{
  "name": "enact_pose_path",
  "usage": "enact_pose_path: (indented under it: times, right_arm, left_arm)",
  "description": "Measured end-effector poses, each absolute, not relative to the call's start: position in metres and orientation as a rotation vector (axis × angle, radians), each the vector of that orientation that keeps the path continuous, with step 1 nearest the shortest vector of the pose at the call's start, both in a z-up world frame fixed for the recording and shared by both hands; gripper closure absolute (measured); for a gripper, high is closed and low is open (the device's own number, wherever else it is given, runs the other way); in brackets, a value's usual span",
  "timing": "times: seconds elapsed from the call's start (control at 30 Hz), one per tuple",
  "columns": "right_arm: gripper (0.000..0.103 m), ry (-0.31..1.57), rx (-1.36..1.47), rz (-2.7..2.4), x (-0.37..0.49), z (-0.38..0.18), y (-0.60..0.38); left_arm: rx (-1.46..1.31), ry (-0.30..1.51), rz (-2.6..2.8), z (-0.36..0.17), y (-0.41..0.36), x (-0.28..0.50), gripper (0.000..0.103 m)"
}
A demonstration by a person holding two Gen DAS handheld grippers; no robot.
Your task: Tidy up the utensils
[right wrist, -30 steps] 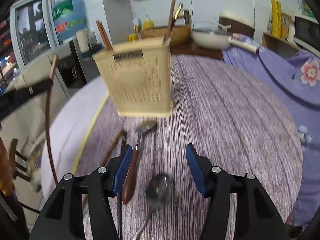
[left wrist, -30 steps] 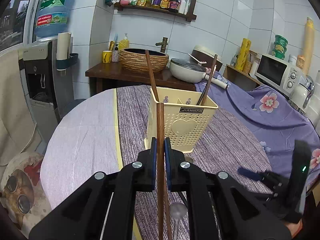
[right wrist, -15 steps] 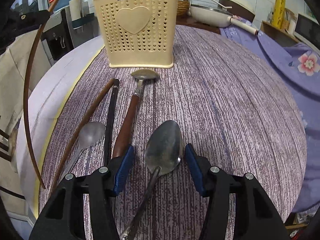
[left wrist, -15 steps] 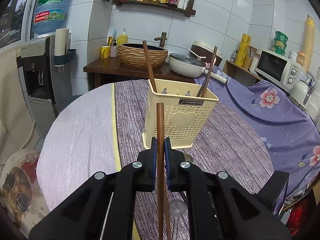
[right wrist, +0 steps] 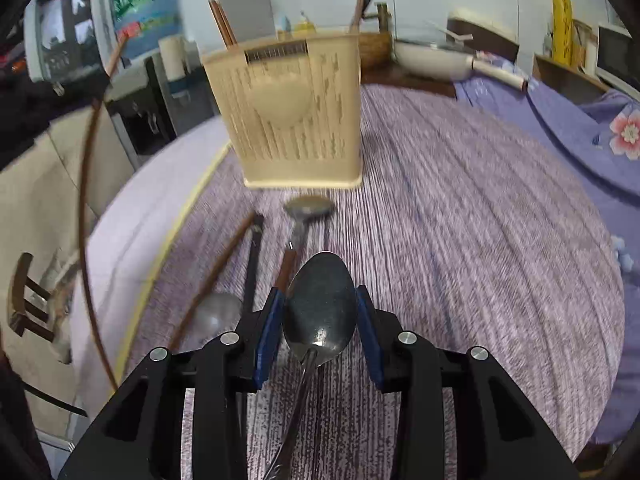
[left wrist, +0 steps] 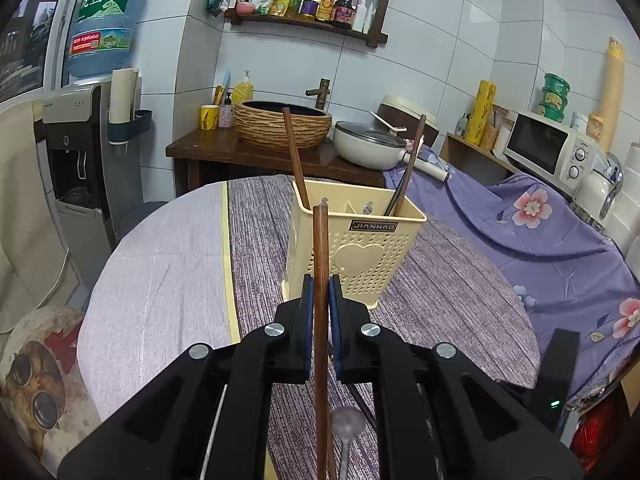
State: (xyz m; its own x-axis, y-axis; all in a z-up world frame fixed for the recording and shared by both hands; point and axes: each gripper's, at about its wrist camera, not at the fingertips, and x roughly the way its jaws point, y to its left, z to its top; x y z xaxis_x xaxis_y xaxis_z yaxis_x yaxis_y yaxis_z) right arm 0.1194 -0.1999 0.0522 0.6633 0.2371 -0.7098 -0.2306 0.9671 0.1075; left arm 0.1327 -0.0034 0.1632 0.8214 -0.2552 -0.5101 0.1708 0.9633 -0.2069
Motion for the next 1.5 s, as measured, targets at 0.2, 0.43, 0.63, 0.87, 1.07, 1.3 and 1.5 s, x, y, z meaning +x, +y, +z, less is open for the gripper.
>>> enact_pose_path:
  times: [0.2, 0.43, 0.63, 0.87, 1.07, 1.3, 1.5]
  right_arm:
    - [0.067, 0.672, 0.027, 0.34, 0.107, 0.096, -0.214]
    - [0.067, 0.625, 0.027, 0.346, 0.104, 0.115, -0.221]
    - [0.067, 0.604, 0.018, 0.359, 0.102, 0.122, -0.219]
    - [0.067, 0.548, 0.029, 0.383, 0.113, 0.141, -0.216]
    - [0.067, 0.476, 0.033, 0.377, 0.146, 0.176, -0.21]
    - [0.067, 0.339, 0.067, 0.314, 0.201, 0.238, -0.206]
    - [0.067, 0.254, 0.013, 0.234, 0.245, 0.261, -0.185]
  left_arm:
    - [-0.165, 0.532, -0.229, 0.174, 0.0, 0.125, 0.095]
    - [-0.16, 0.509, -0.23, 0.182, -0.003, 0.119, 0.095]
    - [-0.163, 0.499, -0.231, 0.186, -0.003, 0.118, 0.095]
    - [-0.171, 0.48, -0.241, 0.196, -0.005, 0.124, 0.095]
    - [-0.21, 0.437, -0.252, 0.225, -0.005, 0.148, 0.095]
    - [-0.214, 0.286, -0.206, 0.288, -0.011, 0.197, 0.095]
    - [-0.232, 0.178, -0.136, 0.315, -0.012, 0.246, 0.095]
